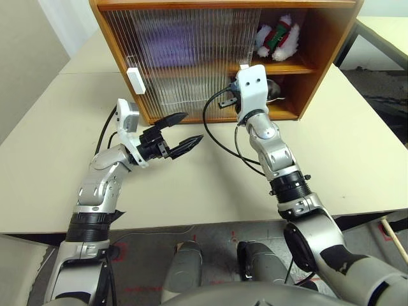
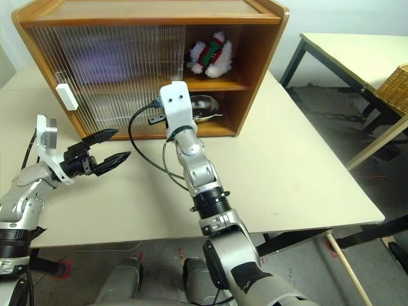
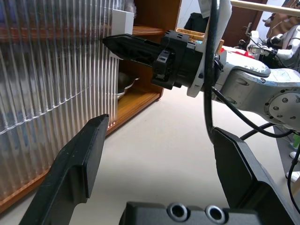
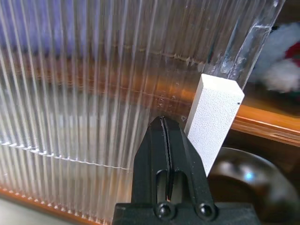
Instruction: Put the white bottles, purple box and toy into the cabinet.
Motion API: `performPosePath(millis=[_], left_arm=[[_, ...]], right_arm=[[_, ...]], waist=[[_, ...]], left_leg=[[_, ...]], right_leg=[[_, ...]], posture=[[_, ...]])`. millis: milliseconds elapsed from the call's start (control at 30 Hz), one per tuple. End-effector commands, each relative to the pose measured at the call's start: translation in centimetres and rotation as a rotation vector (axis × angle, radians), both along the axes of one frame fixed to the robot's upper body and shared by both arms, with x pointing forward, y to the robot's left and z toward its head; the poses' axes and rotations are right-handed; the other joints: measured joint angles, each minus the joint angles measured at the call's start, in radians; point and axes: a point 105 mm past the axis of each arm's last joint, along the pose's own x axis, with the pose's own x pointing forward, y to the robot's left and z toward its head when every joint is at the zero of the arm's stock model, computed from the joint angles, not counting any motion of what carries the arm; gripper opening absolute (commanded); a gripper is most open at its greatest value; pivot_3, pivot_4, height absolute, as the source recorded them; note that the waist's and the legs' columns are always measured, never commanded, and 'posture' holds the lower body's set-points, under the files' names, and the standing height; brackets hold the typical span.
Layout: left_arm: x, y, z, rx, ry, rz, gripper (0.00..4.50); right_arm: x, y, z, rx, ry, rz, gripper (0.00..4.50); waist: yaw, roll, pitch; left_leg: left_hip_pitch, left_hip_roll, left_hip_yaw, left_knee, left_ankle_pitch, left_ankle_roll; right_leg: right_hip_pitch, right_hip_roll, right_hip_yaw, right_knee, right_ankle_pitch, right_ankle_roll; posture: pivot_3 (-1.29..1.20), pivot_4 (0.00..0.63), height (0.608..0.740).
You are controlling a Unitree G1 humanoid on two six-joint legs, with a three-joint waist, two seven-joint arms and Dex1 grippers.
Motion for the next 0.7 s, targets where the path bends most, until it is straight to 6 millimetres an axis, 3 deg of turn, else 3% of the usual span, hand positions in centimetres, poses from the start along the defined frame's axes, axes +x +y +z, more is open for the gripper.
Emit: performPosePath(millis=[33, 700], left_arm=[[0.0, -0.3, -0.1, 0.014, -0.001, -0.007, 4.5], [0.0, -0.6, -0.1, 0.011, -0.001, -0.018, 4.5]], right_arm=[[0.1, -1.2, -0.2, -0.008, -0.003, -0.065, 0.05], [0.5, -5.3, 0.4, -0.042, -0.043, -0.282, 0.05]], waist=[[0.0, 0.0, 0.0], [-0.003, 0.0, 0.0]], left_leg=[[0.0, 0.0, 0.0, 0.0, 0.0, 0.0], [0.0, 0.0, 0.0, 0.0, 0.0, 0.0]], right_leg=[[0.0, 0.0, 0.0, 0.0, 0.0, 0.0], [0.0, 0.0, 0.0, 0.0, 0.001, 0.006]], posture=[[0.13, 0.086, 0.74], [0.12, 0.08, 0.74]])
